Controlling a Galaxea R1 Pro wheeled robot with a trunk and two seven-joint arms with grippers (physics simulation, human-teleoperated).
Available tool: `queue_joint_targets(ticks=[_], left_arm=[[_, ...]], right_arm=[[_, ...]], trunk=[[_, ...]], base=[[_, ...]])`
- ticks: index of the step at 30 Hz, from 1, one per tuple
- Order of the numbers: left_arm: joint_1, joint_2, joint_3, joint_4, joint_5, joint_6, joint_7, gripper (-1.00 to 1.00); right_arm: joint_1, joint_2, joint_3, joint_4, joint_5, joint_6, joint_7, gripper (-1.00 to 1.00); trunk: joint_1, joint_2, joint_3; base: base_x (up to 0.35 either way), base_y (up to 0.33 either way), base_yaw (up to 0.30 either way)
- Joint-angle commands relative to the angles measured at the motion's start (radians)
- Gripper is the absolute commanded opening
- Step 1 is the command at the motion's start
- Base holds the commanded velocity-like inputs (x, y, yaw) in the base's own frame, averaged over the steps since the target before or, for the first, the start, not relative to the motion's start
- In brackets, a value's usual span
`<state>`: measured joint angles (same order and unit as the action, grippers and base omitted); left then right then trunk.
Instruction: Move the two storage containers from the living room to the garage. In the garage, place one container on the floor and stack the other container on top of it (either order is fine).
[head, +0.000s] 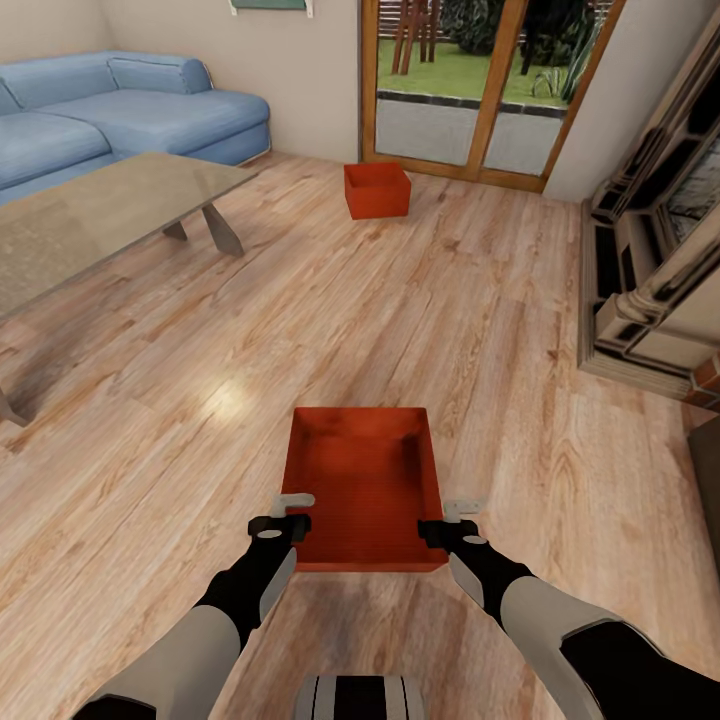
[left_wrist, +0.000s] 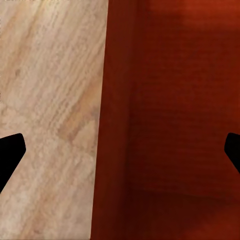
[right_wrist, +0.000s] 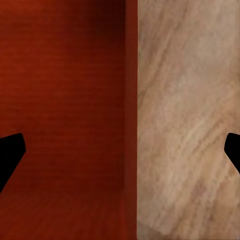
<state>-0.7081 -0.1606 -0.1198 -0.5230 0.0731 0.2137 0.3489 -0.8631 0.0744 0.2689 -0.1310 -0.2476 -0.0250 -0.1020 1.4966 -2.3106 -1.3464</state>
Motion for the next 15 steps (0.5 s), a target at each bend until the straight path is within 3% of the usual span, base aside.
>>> queue_joint_targets(ticks=[1,15], left_arm=[[0.000,0.001,-0.008,-0.002,0.007,0.006,0.008,1.00],[0.000,0.007,-0.010,-0.001,0.007,0.006,0.008,1.00]], right_arm=[[-0.001,0.000,0.009,0.001,-0.010,-0.003,-0.004,1.00],[-0.001,0.000,0.009,0.001,-0.010,-0.003,-0.004,1.00]], trunk=[[0.000,0.000,-0.001],[0.000,0.000,-0.001]], base=[[0.000,0.000,0.000],[0.000,0.000,0.000]])
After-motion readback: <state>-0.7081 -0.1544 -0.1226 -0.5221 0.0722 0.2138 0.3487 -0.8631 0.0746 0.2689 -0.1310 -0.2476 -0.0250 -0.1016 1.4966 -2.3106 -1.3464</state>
